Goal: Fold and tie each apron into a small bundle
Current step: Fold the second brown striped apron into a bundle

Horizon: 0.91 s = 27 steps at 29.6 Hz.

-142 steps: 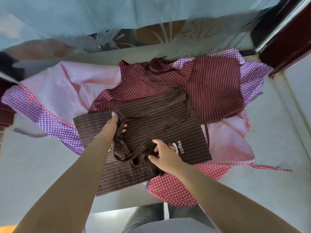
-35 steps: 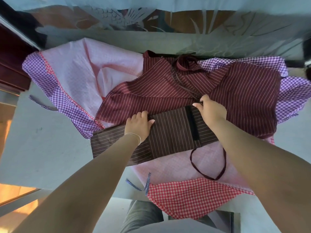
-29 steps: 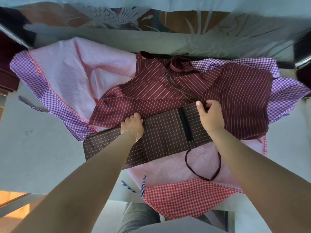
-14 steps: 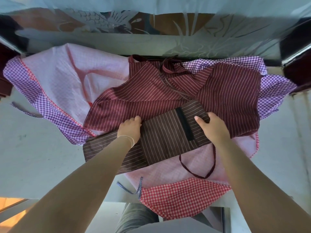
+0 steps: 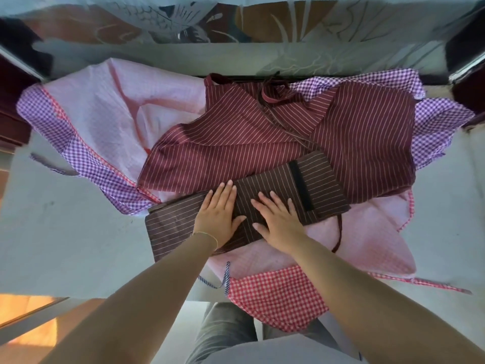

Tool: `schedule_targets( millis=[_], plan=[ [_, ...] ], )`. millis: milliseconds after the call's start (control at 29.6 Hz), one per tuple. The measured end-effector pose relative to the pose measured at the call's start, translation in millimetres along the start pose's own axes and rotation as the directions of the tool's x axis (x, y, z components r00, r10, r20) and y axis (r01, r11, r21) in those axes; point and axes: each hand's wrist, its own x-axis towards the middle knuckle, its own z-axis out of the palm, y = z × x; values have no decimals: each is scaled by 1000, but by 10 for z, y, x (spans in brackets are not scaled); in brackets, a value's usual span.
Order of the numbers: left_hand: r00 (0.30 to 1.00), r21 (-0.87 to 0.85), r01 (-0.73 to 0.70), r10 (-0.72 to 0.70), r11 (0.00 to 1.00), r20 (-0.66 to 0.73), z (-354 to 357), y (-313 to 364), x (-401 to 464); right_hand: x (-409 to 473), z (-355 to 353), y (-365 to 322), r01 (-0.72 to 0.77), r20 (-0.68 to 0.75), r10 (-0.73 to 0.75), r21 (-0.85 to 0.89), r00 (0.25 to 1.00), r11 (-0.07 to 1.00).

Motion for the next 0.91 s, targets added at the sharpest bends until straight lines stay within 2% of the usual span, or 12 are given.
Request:
schedule_targets(
  millis=[101, 270, 371, 439, 506, 574, 675, 743, 844, 912],
  plan=[
    [993, -1, 114, -114, 993, 37, -57, -282, -40, 101, 42, -62, -47, 118, 62, -126, 991, 991],
    [970, -45, 230, -225, 972, 90, -169, -726, -90, 185, -26, -243, -125, 119, 144, -151, 982, 981],
    [962, -128, 243, -222, 962, 158, -218, -965, -81, 219, -48, -329, -168, 113, 189, -171, 975, 971],
    [944, -187, 250, -196, 950, 265, -278, -1117, -73, 247, -66, -391, -185, 109, 207, -184, 972, 965],
    [923, -258, 233, -129, 938, 363, -358, -1274, -69, 264, -74, -448, -197, 126, 223, -190, 967, 962],
    [920, -352, 211, -64, 912, 386, -422, -1374, -102, 279, -72, -496, -207, 141, 238, -203, 961, 957],
    [969, -424, 200, -114, 884, 218, -457, -1436, -207, 357, -98, -600, -230, 163, 274, -245, 948, 942],
    [991, -425, 132, -105, 895, 85, -472, -1420, -298, 419, -146, -679, -254, 197, 316, -286, 928, 924],
    [997, -347, -8, -18, 938, -72, -539, -1345, -414, 489, -190, -776, -273, 238, 368, -352, 899, 895],
    [991, -256, -59, 26, 965, -130, -600, -1265, -436, 492, -193, -789, -263, 236, 368, -378, 900, 888]
  ],
)
